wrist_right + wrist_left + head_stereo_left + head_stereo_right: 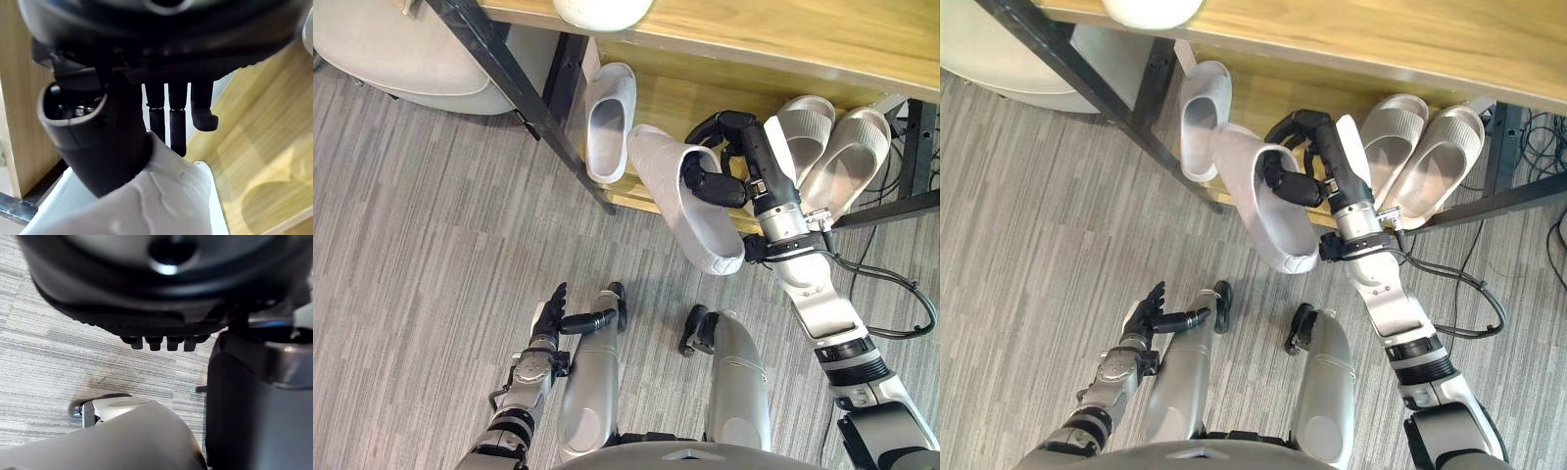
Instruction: Organize the slippers on the shoe rack
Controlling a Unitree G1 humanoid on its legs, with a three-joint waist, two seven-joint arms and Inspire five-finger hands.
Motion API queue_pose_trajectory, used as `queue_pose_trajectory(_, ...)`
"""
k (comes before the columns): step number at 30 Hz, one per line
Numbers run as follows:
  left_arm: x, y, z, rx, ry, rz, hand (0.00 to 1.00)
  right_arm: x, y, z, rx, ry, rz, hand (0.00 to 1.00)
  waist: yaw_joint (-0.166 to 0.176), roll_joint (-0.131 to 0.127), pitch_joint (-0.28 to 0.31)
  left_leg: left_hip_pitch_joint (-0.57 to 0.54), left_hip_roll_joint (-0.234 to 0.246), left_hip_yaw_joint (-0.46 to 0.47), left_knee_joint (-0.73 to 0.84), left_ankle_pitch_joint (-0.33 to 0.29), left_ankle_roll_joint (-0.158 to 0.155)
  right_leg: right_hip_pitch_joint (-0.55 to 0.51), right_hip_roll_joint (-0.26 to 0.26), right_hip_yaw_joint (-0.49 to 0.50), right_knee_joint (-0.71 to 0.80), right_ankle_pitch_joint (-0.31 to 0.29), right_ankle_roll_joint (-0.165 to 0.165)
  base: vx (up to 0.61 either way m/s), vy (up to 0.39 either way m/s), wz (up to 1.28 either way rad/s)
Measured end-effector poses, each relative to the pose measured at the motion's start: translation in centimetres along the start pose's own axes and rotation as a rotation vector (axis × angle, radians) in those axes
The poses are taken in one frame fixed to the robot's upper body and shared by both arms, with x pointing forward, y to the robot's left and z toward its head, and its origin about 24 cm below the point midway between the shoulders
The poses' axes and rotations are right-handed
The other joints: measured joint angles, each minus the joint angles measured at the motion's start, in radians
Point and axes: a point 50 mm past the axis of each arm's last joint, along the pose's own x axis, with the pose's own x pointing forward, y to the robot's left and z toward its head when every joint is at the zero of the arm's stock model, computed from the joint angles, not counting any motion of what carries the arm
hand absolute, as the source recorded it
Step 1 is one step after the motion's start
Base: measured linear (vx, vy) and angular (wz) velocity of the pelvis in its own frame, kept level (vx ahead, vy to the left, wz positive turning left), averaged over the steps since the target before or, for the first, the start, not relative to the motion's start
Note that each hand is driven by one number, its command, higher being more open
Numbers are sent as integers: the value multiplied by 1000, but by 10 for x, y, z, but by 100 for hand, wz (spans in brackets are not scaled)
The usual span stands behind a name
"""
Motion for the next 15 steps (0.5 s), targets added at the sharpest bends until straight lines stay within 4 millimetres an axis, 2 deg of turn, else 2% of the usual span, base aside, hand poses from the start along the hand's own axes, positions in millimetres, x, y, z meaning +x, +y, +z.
queue_pose_trajectory(6, 5, 4, 22, -45, -88, 26, 100, 22, -12, 11, -82, -68, -127, 0, 5, -13, 19, -126, 0, -12, 149, -40, -1, -123, -23, 13, 162, -62, -8, -94, 10, 2)
queue_pose_trajectory(15, 8, 3, 46, -91, -182, 49, 100, 52, -26, 28, -194, -119, -273, 0, 35, -33, 31, -243, -5, -28, 228, -43, -14, -239, -43, 13, 266, -94, -21, -33, -16, 5)
